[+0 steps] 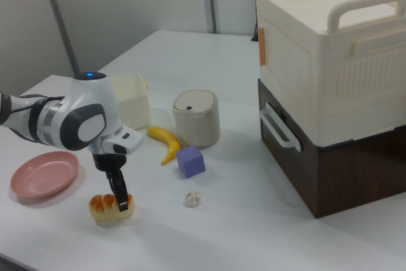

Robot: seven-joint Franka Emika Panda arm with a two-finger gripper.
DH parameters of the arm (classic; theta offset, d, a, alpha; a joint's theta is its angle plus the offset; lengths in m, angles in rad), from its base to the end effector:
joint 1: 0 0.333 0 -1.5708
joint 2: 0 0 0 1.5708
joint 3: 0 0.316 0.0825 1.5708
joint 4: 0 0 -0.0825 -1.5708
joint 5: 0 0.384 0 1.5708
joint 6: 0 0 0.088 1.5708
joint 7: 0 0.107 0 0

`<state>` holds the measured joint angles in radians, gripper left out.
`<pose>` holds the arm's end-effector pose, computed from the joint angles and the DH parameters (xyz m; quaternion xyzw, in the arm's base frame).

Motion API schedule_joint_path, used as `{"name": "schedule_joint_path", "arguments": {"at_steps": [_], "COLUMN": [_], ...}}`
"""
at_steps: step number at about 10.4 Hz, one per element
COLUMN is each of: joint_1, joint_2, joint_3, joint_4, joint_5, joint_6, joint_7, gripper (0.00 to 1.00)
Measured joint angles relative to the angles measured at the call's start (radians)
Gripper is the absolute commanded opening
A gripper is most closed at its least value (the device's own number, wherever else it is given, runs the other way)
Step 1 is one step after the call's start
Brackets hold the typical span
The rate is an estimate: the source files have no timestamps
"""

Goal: Put the bread on a plate
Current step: 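Carry the bread roll over the pink plate and lower it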

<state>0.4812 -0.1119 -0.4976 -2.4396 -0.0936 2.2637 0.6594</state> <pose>0.4635 -0.0089 0.3338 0.9533 -0.2994 -0.0333 0.0198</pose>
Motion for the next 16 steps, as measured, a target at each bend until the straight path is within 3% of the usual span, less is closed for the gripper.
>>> {"name": "schedule_joint_path", "arguments": {"at_steps": [1, 2, 6, 9, 11, 14, 15, 16], "joint_1": [0.007, 0.008, 0.008, 0.035, 0.137, 0.374, 0.471, 0.526], "joint_2": [0.001, 0.002, 0.001, -0.002, -0.003, 0.002, 0.035, 0.095], "joint_3": [0.001, 0.001, 0.001, 0.003, 0.006, 0.015, 0.016, 0.017], "joint_4": [-0.017, -0.026, 0.000, 0.117, 0.209, 0.269, 0.275, 0.296], "joint_5": [0.000, 0.000, -0.001, -0.005, -0.005, -0.004, -0.005, 0.006], "joint_6": [0.033, 0.051, 0.061, -0.009, -0.068, -0.148, -0.149, -0.145], "joint_7": [0.006, 0.010, 0.010, -0.010, -0.013, 0.048, 0.104, 0.130], "gripper": [0.03, 0.00, 0.00, 0.00, 0.00, 0.00, 0.06, 0.28]}}
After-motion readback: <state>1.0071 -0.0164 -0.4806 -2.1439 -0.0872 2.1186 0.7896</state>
